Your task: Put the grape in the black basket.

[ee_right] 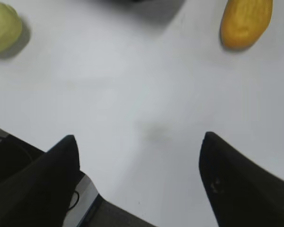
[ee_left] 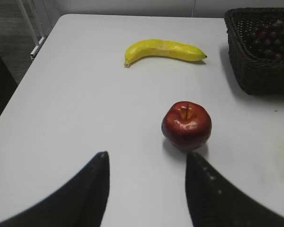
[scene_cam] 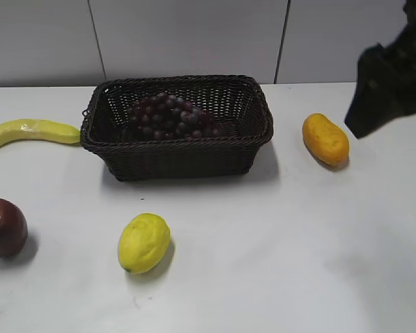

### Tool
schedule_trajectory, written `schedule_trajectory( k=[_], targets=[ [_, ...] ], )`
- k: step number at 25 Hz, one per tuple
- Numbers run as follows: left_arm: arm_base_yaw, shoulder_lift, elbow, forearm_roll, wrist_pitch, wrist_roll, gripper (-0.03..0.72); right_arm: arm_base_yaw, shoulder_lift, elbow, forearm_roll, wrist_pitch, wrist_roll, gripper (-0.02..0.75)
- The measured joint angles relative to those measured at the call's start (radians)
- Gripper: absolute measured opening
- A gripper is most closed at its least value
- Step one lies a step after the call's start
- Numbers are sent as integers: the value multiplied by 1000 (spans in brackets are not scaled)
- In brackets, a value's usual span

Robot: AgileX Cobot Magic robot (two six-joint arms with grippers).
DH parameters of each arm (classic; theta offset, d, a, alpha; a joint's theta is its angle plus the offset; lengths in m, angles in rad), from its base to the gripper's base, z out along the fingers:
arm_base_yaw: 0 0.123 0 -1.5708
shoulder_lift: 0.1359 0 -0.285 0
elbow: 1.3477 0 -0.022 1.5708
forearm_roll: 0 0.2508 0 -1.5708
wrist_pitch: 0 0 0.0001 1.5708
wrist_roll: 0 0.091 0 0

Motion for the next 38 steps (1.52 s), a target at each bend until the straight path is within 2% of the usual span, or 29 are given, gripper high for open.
schedule_trajectory(
  k=[5, 14, 20, 31, 38],
  targets=[
    [0, 0, 0, 0, 0, 0, 489, -43, -132, 188, -1, -63, 29, 595],
    [0, 0, 0, 0, 0, 0, 489, -297, -394, 360, 3, -104, 35, 595],
    [0, 0, 0, 0, 0, 0, 489, -413, -602, 441, 3, -148, 37, 595],
    [0, 0, 0, 0, 0, 0, 489, -445, -992, 672, 3, -189, 40, 594],
    [0, 0, 0, 0, 0, 0, 489, -450, -1187, 689, -34, -173, 40, 593]
  ],
)
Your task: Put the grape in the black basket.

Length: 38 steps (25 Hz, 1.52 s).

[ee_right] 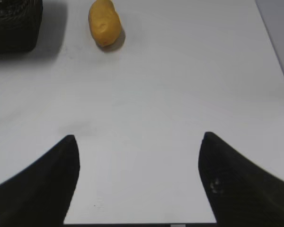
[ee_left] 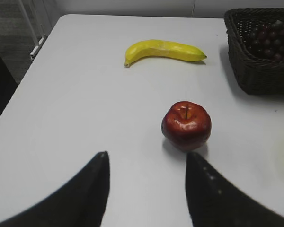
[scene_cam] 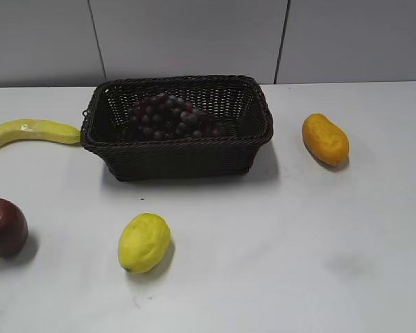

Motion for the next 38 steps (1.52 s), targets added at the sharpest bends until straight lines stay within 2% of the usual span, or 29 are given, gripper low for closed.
schedule_trajectory(
  k=[14, 38],
  targets=[
    [0, 0, 0, 0, 0, 0, 489, 0, -141, 70, -20, 25, 1, 593],
    [0, 0, 0, 0, 0, 0, 489, -3, -149, 70, -20, 26, 2, 593]
  ],
)
